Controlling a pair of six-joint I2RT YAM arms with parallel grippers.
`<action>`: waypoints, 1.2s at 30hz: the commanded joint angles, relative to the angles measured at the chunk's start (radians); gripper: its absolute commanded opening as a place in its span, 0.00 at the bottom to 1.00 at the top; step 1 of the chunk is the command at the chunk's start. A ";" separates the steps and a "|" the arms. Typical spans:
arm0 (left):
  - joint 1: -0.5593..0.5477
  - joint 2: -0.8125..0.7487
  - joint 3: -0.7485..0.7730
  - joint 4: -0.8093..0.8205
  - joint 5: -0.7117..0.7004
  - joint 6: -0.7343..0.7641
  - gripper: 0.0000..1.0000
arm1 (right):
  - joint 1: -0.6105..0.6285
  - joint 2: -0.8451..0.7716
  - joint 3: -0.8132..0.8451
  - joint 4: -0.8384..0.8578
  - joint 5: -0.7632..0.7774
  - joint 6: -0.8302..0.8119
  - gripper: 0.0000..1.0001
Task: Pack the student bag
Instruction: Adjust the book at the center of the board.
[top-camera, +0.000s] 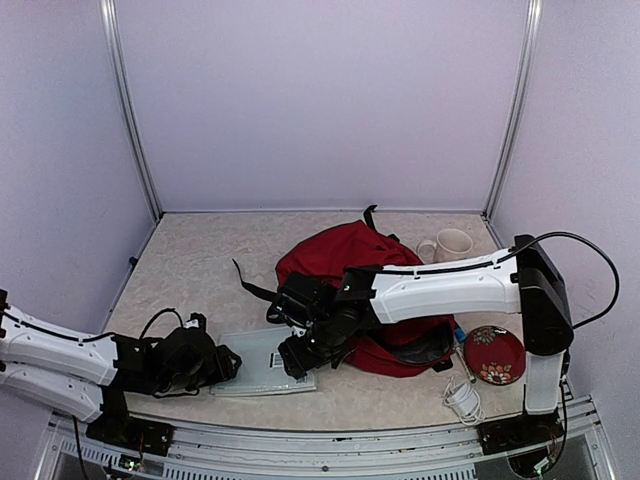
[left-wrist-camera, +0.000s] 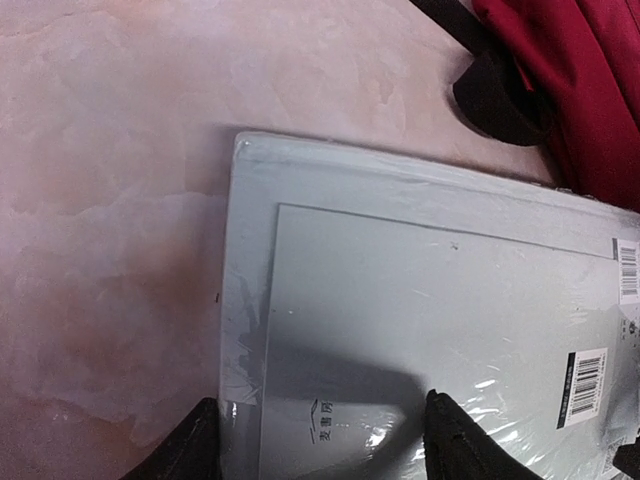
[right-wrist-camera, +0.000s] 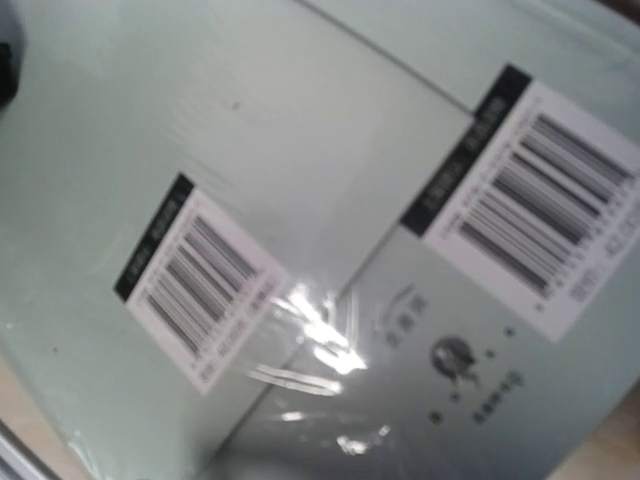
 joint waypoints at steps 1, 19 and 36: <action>-0.047 0.088 0.056 0.121 0.290 0.060 0.64 | 0.046 -0.084 0.091 0.288 -0.044 -0.056 0.69; 0.033 0.366 0.230 0.208 0.387 0.218 0.65 | -0.059 -0.271 -0.169 0.259 0.116 0.004 0.71; 0.057 0.448 0.219 0.254 0.428 0.181 0.64 | -0.164 -0.391 -0.464 0.330 0.071 0.138 0.77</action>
